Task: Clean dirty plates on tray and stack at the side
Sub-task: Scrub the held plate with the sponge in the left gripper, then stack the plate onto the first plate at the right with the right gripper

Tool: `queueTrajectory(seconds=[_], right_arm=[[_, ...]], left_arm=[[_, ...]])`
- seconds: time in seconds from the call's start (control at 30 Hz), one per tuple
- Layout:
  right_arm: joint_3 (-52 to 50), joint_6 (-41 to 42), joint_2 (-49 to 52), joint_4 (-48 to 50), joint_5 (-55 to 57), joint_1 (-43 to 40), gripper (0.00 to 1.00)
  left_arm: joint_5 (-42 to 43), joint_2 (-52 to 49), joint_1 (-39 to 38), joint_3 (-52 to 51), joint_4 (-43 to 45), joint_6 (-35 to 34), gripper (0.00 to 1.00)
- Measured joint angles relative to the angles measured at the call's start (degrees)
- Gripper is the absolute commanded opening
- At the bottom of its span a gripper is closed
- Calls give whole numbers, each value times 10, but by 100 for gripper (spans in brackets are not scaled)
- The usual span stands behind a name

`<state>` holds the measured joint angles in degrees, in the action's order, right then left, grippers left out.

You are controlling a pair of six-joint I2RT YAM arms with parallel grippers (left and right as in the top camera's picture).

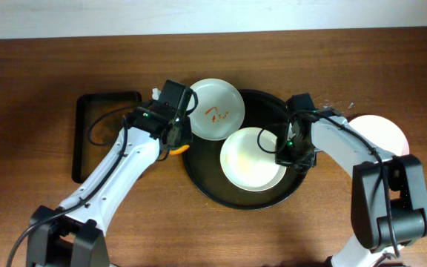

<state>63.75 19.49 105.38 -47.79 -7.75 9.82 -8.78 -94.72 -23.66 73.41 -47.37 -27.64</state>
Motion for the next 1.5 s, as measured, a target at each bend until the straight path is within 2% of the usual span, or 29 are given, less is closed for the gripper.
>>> queueTrajectory(seconds=[0.13,0.3,0.4,0.53,0.67,0.77,0.83,0.87,0.9,0.97,1.1,1.17,1.23,1.33,1.37,1.4,1.43,1.5], right_arm=[[5,0,-5,3,12,-6,4],[30,-15,-82,2,94,-10,4],[30,-17,-100,0,168,-10,4],[30,-35,-190,4,306,-10,4],[30,-64,-245,6,355,-9,4],[30,-71,-250,0,450,44,4],[30,-75,-251,0,530,111,4],[30,-76,-251,0,581,174,4],[30,-77,-251,1,598,194,4],[30,-76,-251,0,665,230,4],[30,-63,-251,0,694,236,4],[30,-43,-251,0,676,214,4],[30,-20,-251,0,634,138,4],[30,1,-251,6,542,-28,4],[30,10,-251,10,484,-115,4],[30,16,-251,11,458,-156,4],[30,24,-249,14,399,-234,4],[31,28,-226,20,353,-294,4]], left_arm=[[0,0,0,0,0,0,1],[0,0,0,0,-1,0,0],[0,0,0,0,-1,0,0],[0,0,0,0,0,0,1],[0,0,0,0,0,0,0],[0,0,0,0,0,0,1],[0,0,0,0,0,0,1],[0,0,0,0,0,0,0],[0,0,0,0,0,0,0],[2,0,0,0,0,0,0],[2,0,0,0,0,0,0],[2,0,0,0,0,0,0],[3,0,0,0,0,0,1],[4,0,0,0,0,0,0],[4,0,0,0,0,0,1],[4,0,0,0,0,0,0],[4,0,0,0,0,0,0],[4,0,0,0,0,0,0]])
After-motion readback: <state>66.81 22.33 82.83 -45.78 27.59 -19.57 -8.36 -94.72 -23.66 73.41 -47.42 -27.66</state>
